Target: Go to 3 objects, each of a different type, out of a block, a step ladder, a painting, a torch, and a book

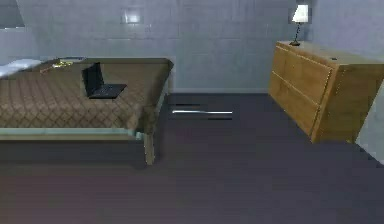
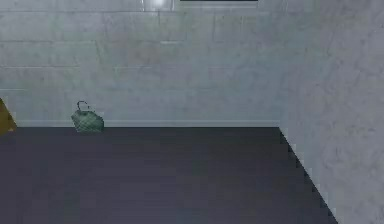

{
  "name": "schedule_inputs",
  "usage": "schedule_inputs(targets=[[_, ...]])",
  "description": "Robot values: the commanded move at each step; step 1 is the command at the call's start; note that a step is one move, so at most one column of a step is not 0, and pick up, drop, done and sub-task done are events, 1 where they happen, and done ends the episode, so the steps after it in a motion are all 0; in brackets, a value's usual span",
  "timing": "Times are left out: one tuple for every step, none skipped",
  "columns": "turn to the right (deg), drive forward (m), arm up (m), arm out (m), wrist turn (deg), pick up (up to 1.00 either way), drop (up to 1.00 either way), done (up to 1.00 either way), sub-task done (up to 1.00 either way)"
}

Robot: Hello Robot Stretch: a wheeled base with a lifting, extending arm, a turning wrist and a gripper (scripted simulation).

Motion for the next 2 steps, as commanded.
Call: schedule_inputs(targets=[[-45.0, 0.0, 0.0, 0.0, 0.0, 0.0, 0.0, 0.0, 0.0], [-42.0, 0.0, 0.0, 0.0, 0.0, 0.0, 0.0, 0.0, 0.0]])
